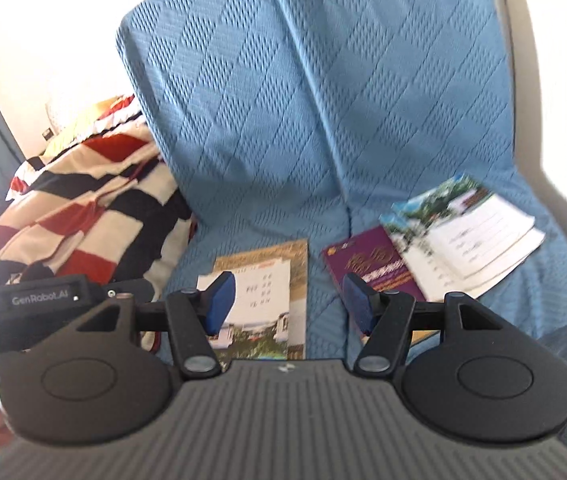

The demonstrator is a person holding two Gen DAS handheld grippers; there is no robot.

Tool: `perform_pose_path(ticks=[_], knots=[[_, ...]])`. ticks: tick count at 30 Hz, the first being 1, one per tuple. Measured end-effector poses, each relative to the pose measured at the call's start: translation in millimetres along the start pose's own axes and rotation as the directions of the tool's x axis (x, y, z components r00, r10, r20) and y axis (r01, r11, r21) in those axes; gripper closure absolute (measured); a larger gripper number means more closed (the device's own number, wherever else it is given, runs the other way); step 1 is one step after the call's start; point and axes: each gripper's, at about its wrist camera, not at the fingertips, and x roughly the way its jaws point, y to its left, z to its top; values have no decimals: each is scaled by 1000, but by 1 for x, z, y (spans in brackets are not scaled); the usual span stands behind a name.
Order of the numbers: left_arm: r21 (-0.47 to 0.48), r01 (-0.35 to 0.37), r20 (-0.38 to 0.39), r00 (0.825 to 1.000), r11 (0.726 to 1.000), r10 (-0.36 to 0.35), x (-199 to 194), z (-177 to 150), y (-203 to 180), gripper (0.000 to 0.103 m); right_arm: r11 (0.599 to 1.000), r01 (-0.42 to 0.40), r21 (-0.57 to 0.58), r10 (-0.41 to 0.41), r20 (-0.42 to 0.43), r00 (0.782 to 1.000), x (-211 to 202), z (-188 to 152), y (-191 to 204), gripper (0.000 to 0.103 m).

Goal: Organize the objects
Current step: 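Raise both tools and move them toward the purple book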

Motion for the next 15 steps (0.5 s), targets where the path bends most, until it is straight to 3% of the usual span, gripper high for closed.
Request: perform_pose_path(ticks=[10, 13, 15], knots=[[37, 49, 12, 999, 998, -50, -12, -1, -25, 47, 997, 80, 11, -80, -12, 997, -32, -3, -15, 40], [46, 67, -4, 998, 997, -67, -11, -2, -29, 40, 995, 97, 13, -97, -10, 995, -36, -6, -17, 40], [54, 66, -10, 998, 996, -65, -10, -2, -31, 24, 994, 110, 10, -110, -12, 994, -37, -8, -18, 40]])
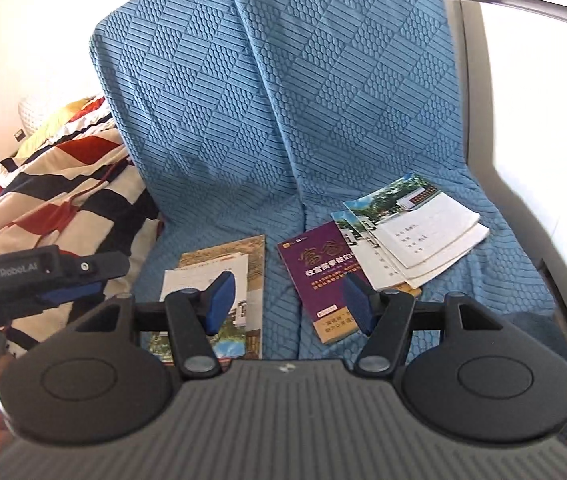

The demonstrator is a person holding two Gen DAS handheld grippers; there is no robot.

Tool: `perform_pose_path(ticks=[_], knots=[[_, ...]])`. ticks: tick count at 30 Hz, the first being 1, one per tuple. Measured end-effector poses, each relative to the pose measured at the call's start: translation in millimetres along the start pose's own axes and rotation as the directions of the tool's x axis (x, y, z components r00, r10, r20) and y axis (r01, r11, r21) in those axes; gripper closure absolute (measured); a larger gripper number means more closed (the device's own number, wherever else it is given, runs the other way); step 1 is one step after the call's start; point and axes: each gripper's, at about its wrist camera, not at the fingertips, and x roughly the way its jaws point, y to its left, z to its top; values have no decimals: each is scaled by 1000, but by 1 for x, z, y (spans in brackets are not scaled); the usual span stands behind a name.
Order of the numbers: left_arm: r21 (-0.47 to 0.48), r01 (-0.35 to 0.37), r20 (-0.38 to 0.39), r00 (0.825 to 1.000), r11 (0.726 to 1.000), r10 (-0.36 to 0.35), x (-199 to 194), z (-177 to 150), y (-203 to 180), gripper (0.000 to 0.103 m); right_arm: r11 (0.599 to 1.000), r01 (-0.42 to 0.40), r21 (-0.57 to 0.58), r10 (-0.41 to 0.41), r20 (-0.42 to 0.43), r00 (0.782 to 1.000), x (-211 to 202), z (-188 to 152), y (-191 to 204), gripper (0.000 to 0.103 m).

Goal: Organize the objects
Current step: 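Raise both tools and move them toward the purple book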

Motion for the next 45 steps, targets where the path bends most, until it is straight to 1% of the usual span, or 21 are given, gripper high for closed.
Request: perform_pose_path(ticks=[1, 3, 6, 10, 15, 18, 21, 23, 26, 29, 32, 37, 39, 40, 42, 45], knots=[[6, -5, 0, 1000, 1000, 5, 0, 0, -2, 20, 1000, 9, -1, -9, -2, 1000, 0, -1, 0, 39], [21, -3, 2, 1000, 1000, 3, 1, 1, -4, 12, 1000, 13, 6, -13, 0, 1000, 1, -2, -3, 16], [32, 20, -1, 1000, 999, -20, 4, 0, -9, 6, 1000, 7, 16, -7, 5, 1000, 3, -2, -9, 7], [83, 16, -8, 1000, 996, -15, 8, 0, -21, 4, 1000, 25, 11, -24, -18, 1000, 7, -1, -14, 7], [79, 23, 8, 1000, 997, -23, 10, 4, -28, 2, 999, 48, -18, -48, -4, 999, 4, -2, -18, 7], [88, 20, 1, 1000, 996, -20, 16, 5, -32, 2, 999, 52, -2, -52, -6, 999, 2, -2, -25, 7], [68, 27, 1, 1000, 997, -27, 23, 5, -30, 2, 998, 67, 0, -67, 18, 998, 0, -2, -29, 7], [50, 27, 5, 1000, 998, -27, 27, 5, -28, 2, 999, 48, 10, -48, 28, 998, -1, -3, -33, 7], [39, 26, 1, 1000, 999, -26, 32, 4, -27, 2, 998, 64, 10, -64, 12, 998, 2, -4, -38, 7], [49, 29, 1, 1000, 998, -29, 34, 3, -30, 2, 996, 85, 4, -85, 1, 996, 5, -4, -42, 7], [56, 31, 0, 1000, 998, -31, 37, 2, -32, 2, 997, 81, 20, -81, -5, 997, 6, -5, -48, 7], [40, 37, -11, 999, 999, -37, 49, -1, -32, 2, 997, 77, 19, -76, -10, 997, 13, -6, -52, 7], [23, 42, -27, 999, 999, -42, 57, -3, -30, 3, 997, 78, 12, -78, -3, 997, 17, -8, -54, 7], [12, 46, -36, 998, 999, -45, 62, -4, -29, 4, 997, 77, 2, -77, 13, 997, 19, -9, -56, 7], [3, 34, -37, 999, 999, -34, 70, -8, -29, 4, 996, 83, -24, -83, 35, 996, 23, -12, -59, 7], [6, 24, -48, 999, 1000, -24, 81, -13, -30, 4, 995, 88, -40, -87, 25, 996, 32, -15, -65, 7]])
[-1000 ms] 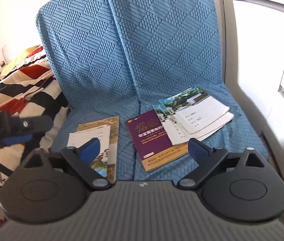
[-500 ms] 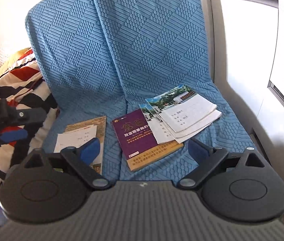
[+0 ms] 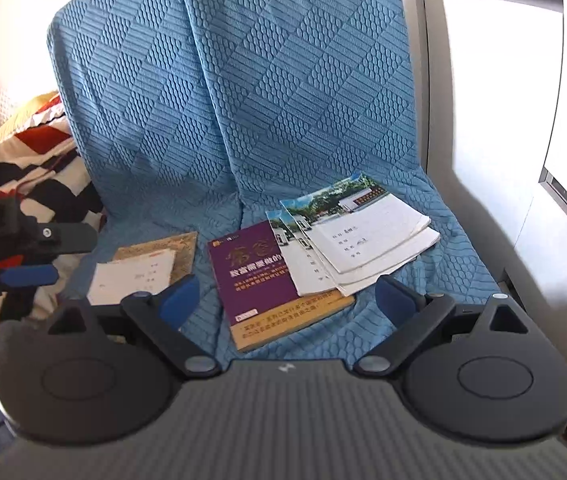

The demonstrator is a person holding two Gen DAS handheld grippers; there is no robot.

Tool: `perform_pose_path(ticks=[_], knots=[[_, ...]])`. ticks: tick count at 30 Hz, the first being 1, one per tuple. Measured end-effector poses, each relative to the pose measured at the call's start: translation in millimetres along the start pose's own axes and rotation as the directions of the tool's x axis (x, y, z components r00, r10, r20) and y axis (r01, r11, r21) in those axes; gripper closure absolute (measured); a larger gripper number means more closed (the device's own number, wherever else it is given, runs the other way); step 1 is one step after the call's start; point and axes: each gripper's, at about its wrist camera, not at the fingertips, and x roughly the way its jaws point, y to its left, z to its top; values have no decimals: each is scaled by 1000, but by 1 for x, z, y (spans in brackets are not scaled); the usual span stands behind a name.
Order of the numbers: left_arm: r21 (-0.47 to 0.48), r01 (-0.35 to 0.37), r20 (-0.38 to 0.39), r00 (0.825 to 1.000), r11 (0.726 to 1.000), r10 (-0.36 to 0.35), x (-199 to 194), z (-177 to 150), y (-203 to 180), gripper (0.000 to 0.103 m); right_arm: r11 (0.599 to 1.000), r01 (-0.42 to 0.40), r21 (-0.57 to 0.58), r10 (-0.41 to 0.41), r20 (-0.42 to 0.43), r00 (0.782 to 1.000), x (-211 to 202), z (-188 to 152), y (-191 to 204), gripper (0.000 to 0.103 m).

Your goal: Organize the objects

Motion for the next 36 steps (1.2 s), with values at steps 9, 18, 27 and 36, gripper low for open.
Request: perform_pose_path(ticks=[9, 18, 27, 36], knots=[[-32, 25, -21, 999, 999, -26, 37, -7, 5, 11, 1000, 1, 18, 0, -42, 999, 35, -11, -18, 7], [-19, -42, -88, 995, 999, 40, 81, -19, 2, 14, 994, -31, 102, 35, -36, 999, 70, -13, -45, 8], [-101, 1, -192, 981, 995, -21, 126, -26, 5, 41, 996, -54, 77, 59, -71, 996, 102, -11, -52, 34], [-207, 16, -297, 952, 978, -78, 168, -42, 19, 71, 979, -129, 156, 150, -130, 980, 163, -11, -59, 83]])
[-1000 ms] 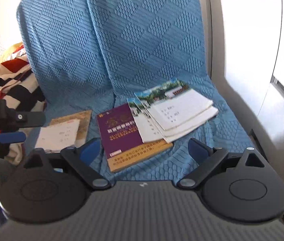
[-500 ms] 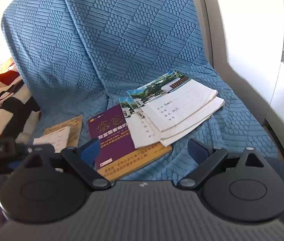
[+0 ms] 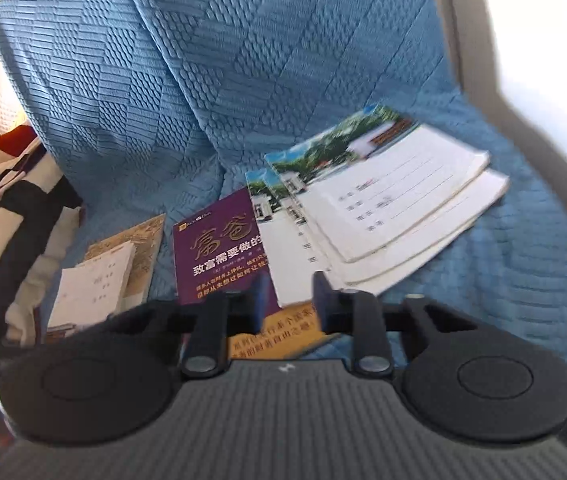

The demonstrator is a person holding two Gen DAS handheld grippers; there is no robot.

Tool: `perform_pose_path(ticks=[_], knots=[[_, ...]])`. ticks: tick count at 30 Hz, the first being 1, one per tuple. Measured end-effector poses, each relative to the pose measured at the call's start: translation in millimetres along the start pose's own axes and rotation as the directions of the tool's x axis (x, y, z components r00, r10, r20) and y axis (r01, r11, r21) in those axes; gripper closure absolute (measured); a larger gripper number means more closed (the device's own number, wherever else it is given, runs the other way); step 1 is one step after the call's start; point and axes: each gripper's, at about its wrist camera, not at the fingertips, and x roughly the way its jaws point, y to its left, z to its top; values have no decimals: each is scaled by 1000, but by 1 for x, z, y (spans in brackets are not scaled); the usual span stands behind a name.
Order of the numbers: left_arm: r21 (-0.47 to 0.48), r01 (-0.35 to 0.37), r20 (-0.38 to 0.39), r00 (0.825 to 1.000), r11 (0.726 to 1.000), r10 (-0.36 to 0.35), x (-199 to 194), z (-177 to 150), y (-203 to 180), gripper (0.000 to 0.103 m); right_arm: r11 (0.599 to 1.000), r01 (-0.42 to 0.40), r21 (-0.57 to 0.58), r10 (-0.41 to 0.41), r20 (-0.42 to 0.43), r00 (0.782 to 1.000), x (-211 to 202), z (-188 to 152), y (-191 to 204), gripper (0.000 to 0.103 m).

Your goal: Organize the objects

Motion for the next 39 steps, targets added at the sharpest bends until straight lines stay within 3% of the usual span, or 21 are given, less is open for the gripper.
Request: perform_pose_path(ticks=[6, 9, 15, 21, 24, 28, 30, 31, 33, 34, 36, 39], knots=[[-65, 24, -42, 999, 998, -27, 16, 0, 14, 72, 991, -57, 120, 66, -70, 995, 24, 2, -18, 84], [-132, 68, -76, 994, 989, -79, 26, 0, 22, 72, 991, -60, 123, 71, -93, 993, 28, 0, -18, 84], [-223, 129, -80, 985, 966, -150, 29, 6, 32, 61, 995, -28, 94, 40, -129, 991, 36, -2, -14, 84], [-299, 190, -82, 971, 935, -224, 29, 10, 44, 59, 997, -18, 78, 28, -128, 991, 37, -4, -13, 83], [-360, 264, -66, 950, 895, -306, 26, 8, 52, 59, 982, -81, 168, 102, -119, 988, 36, -3, -22, 82], [-358, 309, -54, 935, 881, -350, 22, 10, 47, 59, 942, -182, 282, 214, -85, 973, 25, -2, -28, 62], [-361, 337, -46, 925, 869, -378, 20, 10, 44, 59, 920, -244, 307, 273, -54, 961, 19, -3, -29, 37], [-367, 355, -36, 918, 860, -395, 20, 9, 42, 60, 908, -261, 326, 294, -53, 954, 17, -4, -30, 35], [-397, 445, -4, 874, 803, -486, 19, 11, 41, 76, 885, -294, 362, 337, -61, 939, 14, -7, -32, 34], [-410, 471, 6, 858, 781, -514, 19, 13, 40, 77, 870, -315, 380, 359, -48, 932, 12, -10, -34, 32], [-386, 476, 11, 859, 790, -512, 20, 17, 33, 76, 823, -352, 446, 389, 10, 921, 7, -13, -44, 22], [-363, 428, -11, 886, 828, -463, 22, 20, 26, 75, 769, -333, 546, 370, 45, 928, 4, -19, -61, 22]])
